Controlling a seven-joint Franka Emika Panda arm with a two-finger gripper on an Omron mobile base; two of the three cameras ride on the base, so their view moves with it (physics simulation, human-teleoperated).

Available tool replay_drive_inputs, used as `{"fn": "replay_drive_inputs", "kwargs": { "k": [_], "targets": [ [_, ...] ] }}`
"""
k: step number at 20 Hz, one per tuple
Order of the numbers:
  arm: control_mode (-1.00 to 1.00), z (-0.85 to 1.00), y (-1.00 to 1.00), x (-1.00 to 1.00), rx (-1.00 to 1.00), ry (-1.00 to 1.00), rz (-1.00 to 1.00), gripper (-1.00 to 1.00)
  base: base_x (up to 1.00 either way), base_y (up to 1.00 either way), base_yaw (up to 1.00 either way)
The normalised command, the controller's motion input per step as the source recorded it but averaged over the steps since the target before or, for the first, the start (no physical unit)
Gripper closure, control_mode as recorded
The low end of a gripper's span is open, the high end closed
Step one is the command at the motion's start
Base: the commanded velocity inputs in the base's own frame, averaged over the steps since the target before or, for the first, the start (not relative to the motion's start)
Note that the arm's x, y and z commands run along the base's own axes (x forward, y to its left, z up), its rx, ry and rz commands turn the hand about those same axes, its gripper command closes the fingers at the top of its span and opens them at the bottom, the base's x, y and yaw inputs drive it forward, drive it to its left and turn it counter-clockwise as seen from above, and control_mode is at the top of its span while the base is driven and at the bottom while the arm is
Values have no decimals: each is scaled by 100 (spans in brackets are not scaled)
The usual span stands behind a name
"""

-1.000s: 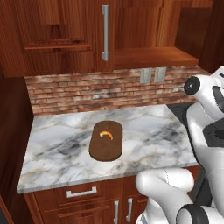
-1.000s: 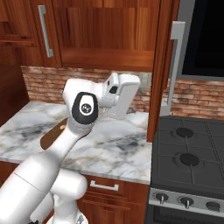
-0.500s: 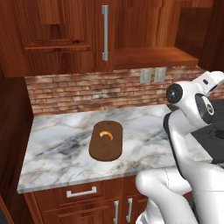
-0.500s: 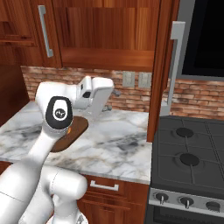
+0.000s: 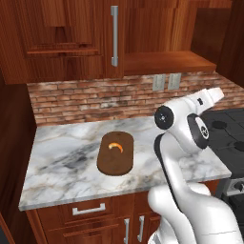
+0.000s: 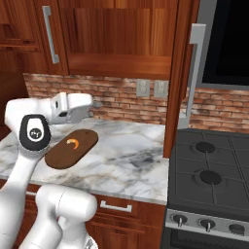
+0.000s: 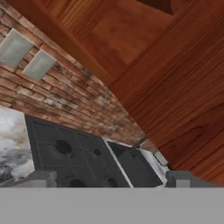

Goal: Open the cabinet, retrieve the rolling pin, and place it next to the meat on the cutting board to prepare for tenderizing.

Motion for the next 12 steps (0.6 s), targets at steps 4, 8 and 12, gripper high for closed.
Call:
{"fn": "replay_drive_inputs", "kwargs": {
  "k": [4, 8, 12],
  "targets": [
    [-100, 0, 94, -8, 13, -29, 7, -100, 0, 0, 0],
    [-100, 5, 97, -3, 13, -22, 7, -100, 0, 0, 0],
    [-100, 15, 99, -3, 16, -21, 8, -100, 0, 0, 0]
  ]
}}
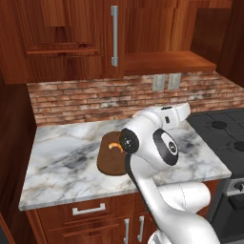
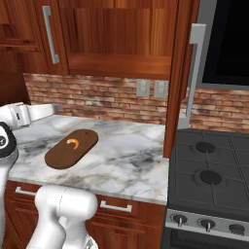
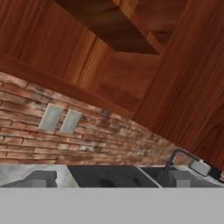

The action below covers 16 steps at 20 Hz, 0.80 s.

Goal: Open the cabinet, retrieve the rolling pin, and place it next to the meat on the cutting board to prepare for tenderizing.

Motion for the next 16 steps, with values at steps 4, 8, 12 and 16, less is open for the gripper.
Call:
{"fn": "replay_drive_inputs", "kwargs": {
  "k": [4, 8, 12, 16],
  "targets": [
    [-100, 34, 79, -2, 22, -18, 9, -100, 0, 0, 0],
    [-100, 58, 43, 0, 22, -17, 9, -100, 0, 0, 0],
    [-100, 69, 25, 0, 16, -20, 7, -100, 0, 0, 0],
    [-100, 60, 11, 2, 10, -20, 5, -100, 0, 0, 0]
  ]
}}
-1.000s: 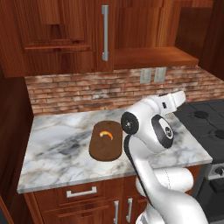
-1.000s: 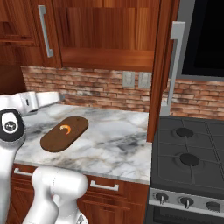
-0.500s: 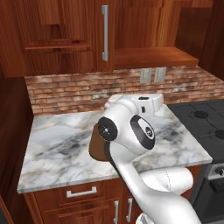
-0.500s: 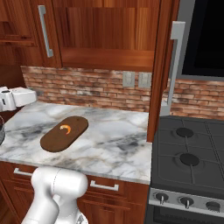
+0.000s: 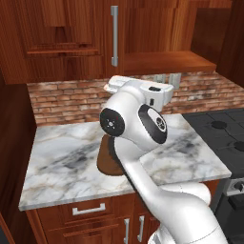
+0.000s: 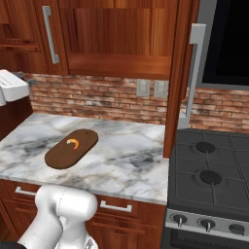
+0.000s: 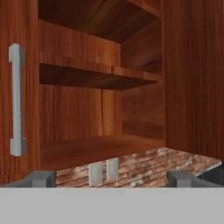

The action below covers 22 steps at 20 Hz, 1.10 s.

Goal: Open the cabinet, retrieve the rolling pin, and place it next to the meat on the cutting board to prepare for tenderizing.

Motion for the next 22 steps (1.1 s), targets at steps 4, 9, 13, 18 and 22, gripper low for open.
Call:
{"fn": "replay_drive_inputs", "kwargs": {
  "k": [4, 9, 13, 18, 22],
  "targets": [
    [-100, 36, 0, 7, 3, -18, 4, -100, 0, 0, 0],
    [-100, 19, 0, 20, 3, -11, 5, -100, 0, 0, 0],
    [-100, 11, 0, 46, 6, -2, 6, -100, 0, 0, 0],
    [-100, 12, 0, 64, 7, 0, 6, -100, 0, 0, 0],
    [-100, 12, 5, 61, 4, 0, 3, -100, 0, 0, 0]
  ]
}}
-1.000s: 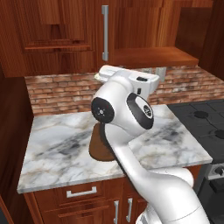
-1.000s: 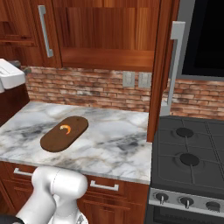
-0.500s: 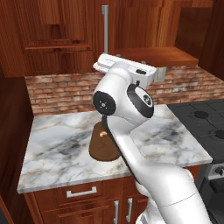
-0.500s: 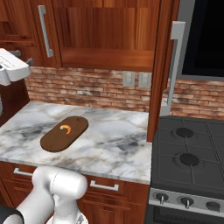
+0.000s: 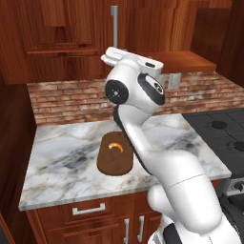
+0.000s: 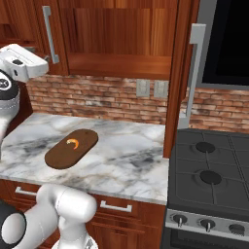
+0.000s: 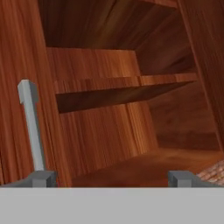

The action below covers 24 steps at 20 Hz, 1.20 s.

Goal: Open the cabinet, retrieve the rolling pin, and place it next to the meat on the cutting board to prepare for tenderizing.

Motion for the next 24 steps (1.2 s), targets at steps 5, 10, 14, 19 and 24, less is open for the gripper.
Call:
{"fn": "replay_drive_inputs", "kwargs": {
  "k": [5, 10, 14, 19, 24],
  "targets": [
    [-100, 5, 20, 47, 0, 0, 2, -100, 0, 0, 0],
    [-100, 0, 22, 34, 0, 0, 1, -100, 0, 0, 0],
    [-100, 0, 7, 30, 0, 0, 0, -100, 0, 0, 0],
    [-100, 0, 1, 37, 0, 0, 0, -100, 0, 0, 0],
    [-100, 0, 0, 45, 0, 0, 0, -100, 0, 0, 0]
  ]
}}
